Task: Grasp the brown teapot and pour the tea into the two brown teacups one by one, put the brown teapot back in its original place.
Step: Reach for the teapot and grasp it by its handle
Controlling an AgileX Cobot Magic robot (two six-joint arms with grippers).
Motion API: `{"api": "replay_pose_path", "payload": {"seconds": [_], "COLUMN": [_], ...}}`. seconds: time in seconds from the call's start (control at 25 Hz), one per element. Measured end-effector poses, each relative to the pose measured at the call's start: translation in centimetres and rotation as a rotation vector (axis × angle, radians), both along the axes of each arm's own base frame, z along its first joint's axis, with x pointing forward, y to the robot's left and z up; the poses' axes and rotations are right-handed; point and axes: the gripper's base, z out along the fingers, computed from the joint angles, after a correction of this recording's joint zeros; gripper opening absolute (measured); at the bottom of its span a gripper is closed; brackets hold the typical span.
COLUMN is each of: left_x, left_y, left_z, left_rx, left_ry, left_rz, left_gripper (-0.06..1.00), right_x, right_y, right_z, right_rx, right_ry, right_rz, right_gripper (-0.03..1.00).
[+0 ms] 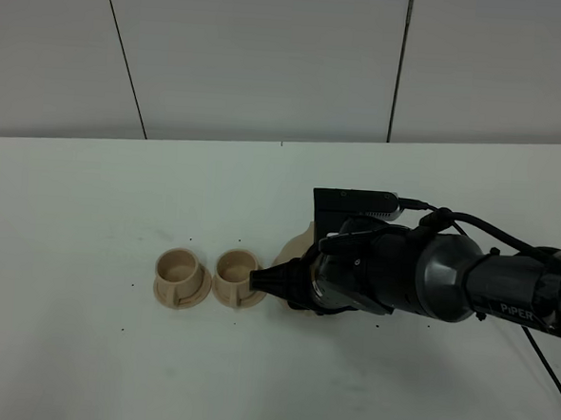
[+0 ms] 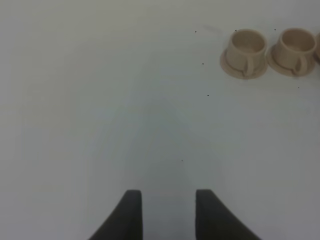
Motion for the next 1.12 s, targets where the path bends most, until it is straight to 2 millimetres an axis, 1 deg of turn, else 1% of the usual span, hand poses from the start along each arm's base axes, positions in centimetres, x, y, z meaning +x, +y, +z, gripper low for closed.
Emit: {"api": "replay_pose_path", "payload": {"seconds": [0.32,0.72,0.88,1.04,1.12], "left_x": [0.0,0.0,0.0,0.0,0.0], "left_y": [0.0,0.0,0.0,0.0,0.0], "left_z": [0.0,0.0,0.0,0.0,0.0], "left_rx": [0.0,0.0,0.0,0.0,0.0], "left_ry": [0.0,0.0,0.0,0.0,0.0], "left_rz": [0.0,0.0,0.0,0.0,0.0], "left_gripper": [0.33,0.33,0.33,0.33,0.33], "right_x": [0.0,0.0,0.0,-0.1,-0.1], "right_y": [0.0,0.0,0.1,0.3,0.3], "right_z": [0.0,0.0,-0.5,-1.6,-1.7], "right_rx": [0.002,0.005,0.003,0.006,0.005], "right_ry": [0.001,0.001,0.014,0.044,0.046], "right_rz": [-0.001,-0.001,-0.001,0.004,0.011], "right_gripper": [0.25,0.25,0.25,0.25,0.25]}}
